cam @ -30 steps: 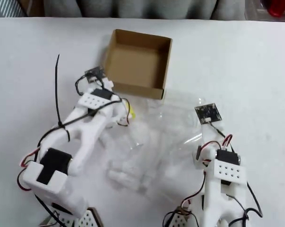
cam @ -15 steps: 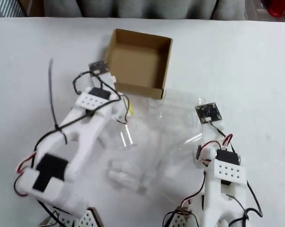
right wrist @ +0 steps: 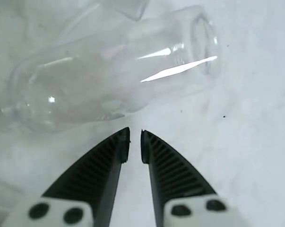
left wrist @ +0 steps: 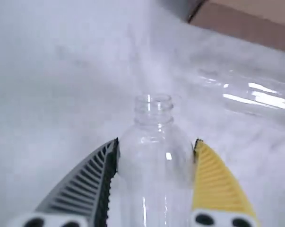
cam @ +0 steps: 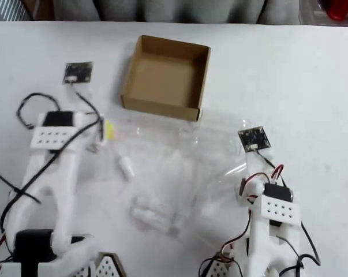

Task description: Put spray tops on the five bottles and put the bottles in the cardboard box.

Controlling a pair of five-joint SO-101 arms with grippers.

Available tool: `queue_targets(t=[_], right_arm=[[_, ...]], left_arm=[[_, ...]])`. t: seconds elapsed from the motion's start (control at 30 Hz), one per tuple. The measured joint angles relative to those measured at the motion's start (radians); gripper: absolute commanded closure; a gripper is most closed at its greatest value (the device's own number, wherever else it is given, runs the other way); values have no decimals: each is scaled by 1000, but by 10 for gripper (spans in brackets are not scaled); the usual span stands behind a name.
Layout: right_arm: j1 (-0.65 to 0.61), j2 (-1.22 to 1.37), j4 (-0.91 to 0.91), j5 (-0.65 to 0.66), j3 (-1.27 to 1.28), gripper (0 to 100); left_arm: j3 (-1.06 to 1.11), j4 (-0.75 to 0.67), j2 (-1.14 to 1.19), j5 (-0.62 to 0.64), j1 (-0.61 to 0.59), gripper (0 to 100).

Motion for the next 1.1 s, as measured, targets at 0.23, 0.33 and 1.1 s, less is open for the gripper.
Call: queue_targets(t=[0.23,0.33,1.1], right_arm=[[-2,0,0,0,0,983],[0,0,0,0,0,983],[-2,0,0,28,0,983]], left_arm=[[114,-31,0,-213,-107,956],[155,-94,0,-213,-110,871],[54,-95,201,-213,-146,673]])
